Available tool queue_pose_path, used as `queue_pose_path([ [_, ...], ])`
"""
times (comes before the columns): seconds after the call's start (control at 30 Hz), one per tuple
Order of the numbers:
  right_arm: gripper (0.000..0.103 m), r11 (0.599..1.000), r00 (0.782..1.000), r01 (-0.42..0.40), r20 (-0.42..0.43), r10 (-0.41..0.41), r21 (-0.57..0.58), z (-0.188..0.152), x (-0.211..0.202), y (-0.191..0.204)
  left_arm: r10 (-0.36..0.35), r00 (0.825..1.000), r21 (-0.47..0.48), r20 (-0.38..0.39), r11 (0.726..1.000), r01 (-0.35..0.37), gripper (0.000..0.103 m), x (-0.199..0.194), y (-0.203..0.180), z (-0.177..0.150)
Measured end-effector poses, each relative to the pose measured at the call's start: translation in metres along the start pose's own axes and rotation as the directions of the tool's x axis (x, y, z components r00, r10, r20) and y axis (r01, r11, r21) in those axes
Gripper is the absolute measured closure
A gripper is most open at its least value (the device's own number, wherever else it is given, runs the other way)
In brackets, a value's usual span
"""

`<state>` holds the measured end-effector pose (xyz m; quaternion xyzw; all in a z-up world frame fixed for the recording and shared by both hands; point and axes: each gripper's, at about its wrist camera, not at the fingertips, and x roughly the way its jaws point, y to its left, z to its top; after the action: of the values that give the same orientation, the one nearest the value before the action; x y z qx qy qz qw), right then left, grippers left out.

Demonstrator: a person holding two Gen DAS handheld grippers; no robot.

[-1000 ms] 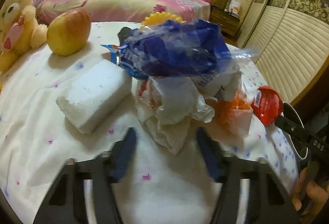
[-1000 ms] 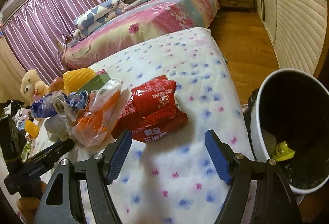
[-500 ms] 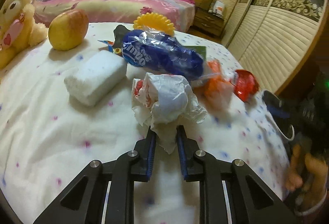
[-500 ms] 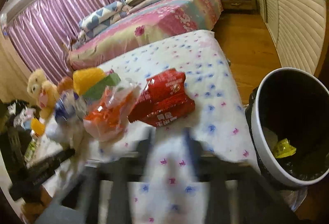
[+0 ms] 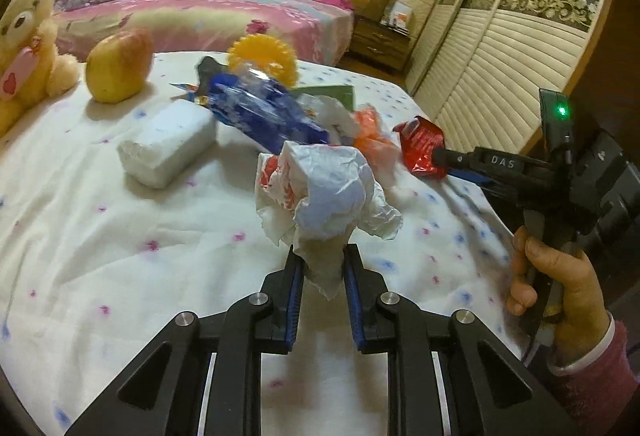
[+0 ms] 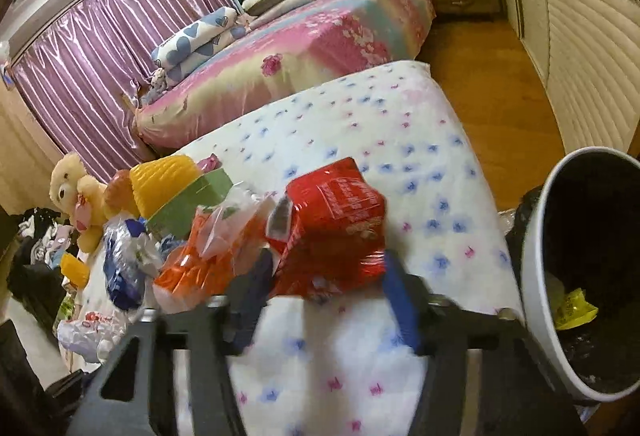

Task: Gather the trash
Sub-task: 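Carry tissue and red bag over the bin and open both tools to drop them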

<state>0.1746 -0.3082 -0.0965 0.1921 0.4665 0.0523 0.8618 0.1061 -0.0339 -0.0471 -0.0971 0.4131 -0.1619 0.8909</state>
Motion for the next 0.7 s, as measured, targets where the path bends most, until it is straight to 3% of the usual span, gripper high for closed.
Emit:
queue_pose_path([
  [0.7,0.082,0.998,0.995,0.033,0.098,-0.038,0.047,-0.044,-0.099,-0.05,-0.102,0.991,0.135,-0.083,0.984,0.113,0.085,0.046,-0.07,0.014],
])
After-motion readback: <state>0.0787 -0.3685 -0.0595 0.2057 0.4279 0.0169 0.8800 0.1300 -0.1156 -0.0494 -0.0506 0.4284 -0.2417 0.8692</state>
